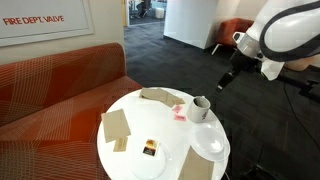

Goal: Take the marker from the white cup and put it on the table

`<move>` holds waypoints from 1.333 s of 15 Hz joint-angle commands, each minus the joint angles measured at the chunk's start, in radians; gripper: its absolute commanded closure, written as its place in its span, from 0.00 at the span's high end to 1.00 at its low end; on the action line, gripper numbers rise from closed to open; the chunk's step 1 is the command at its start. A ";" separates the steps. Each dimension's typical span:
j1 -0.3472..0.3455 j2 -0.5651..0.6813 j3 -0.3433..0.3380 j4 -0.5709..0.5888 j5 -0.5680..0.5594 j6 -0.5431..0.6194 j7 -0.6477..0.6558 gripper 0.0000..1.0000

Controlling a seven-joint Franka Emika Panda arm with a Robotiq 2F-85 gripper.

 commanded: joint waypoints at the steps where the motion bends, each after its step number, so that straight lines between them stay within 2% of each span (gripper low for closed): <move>1: -0.015 0.096 0.010 0.045 0.055 0.032 -0.059 0.94; 3: -0.020 0.135 0.020 0.065 0.075 0.028 -0.073 0.89; 4: -0.023 0.155 0.026 0.076 0.083 0.028 -0.074 0.84; 8: -0.036 0.217 0.054 0.120 0.086 0.019 -0.069 0.77; 9: -0.038 0.231 0.062 0.130 0.084 0.017 -0.067 0.72; 10: -0.043 0.245 0.071 0.140 0.082 0.016 -0.064 0.73; 14: -0.062 0.296 0.098 0.177 0.074 0.008 -0.058 0.65; 15: -0.066 0.307 0.103 0.184 0.075 0.005 -0.057 0.58; 16: -0.071 0.316 0.108 0.191 0.075 0.004 -0.058 0.59; 20: -0.089 0.345 0.133 0.210 0.082 -0.003 -0.061 0.53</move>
